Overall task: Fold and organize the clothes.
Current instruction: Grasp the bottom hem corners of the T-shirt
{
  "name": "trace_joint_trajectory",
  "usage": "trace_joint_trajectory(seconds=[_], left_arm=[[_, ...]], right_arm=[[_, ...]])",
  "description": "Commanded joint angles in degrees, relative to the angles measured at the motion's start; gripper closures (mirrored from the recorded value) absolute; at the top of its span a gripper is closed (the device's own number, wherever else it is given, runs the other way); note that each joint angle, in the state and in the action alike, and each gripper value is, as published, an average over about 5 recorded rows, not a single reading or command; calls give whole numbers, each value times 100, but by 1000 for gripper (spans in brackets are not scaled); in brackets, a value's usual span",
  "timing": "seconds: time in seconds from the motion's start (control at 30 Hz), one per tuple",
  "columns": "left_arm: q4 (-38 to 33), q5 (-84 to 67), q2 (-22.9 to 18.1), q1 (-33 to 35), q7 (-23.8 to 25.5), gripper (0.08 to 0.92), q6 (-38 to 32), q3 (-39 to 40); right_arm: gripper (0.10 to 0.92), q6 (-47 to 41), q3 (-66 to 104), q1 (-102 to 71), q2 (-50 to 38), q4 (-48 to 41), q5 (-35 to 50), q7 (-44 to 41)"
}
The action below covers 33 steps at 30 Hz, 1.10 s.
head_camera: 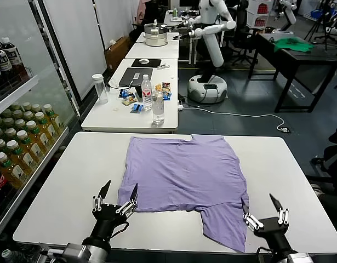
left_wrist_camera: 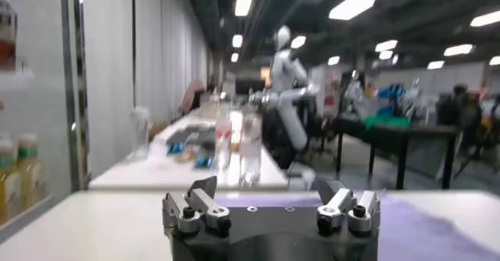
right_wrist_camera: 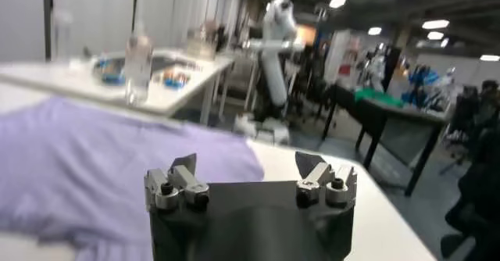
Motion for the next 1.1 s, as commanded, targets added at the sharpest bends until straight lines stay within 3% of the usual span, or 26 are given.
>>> trace_joint_trajectory(seconds=[0.03,0.77,1.1], left_arm=[[902,-585,146,-668,-647,177,882,52],[1474,-999,139,-729,-973,185,950,119],[1516,-1258,126,-702,-984,432,916,127]], right_arm=[[203,-406,-119,-236,138,-193,-568,-118],[218,-340,-327,-230,319,-511,-111,-180],[482,-413,-414,-109,296,-600,377,-290]])
